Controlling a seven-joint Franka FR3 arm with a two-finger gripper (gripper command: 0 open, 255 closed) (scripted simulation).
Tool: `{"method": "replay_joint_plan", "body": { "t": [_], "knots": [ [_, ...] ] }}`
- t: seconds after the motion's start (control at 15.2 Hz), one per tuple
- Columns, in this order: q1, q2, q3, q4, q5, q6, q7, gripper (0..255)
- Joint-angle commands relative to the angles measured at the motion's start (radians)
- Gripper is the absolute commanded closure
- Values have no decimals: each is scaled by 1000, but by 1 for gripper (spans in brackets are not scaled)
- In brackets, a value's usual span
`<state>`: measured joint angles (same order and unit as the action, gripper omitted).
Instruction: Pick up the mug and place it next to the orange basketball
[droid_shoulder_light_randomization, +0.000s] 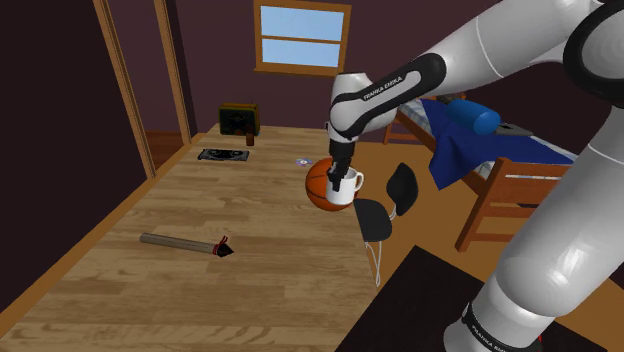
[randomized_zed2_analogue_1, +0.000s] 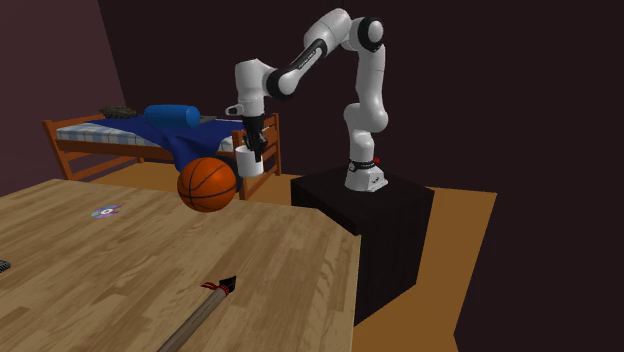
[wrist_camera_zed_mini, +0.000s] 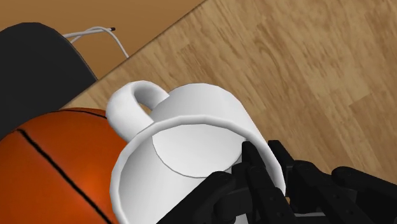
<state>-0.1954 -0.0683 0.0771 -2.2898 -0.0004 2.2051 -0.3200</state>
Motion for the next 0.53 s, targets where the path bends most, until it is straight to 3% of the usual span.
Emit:
{"method": "replay_joint_plan", "body": {
  "t": [0.0, 0.46],
  "knots": [
    [0, 14, 0, -13, -1, 28, 1, 255],
    [0, 72, 1, -51, -8, 123, 6, 255]
  ]
}}
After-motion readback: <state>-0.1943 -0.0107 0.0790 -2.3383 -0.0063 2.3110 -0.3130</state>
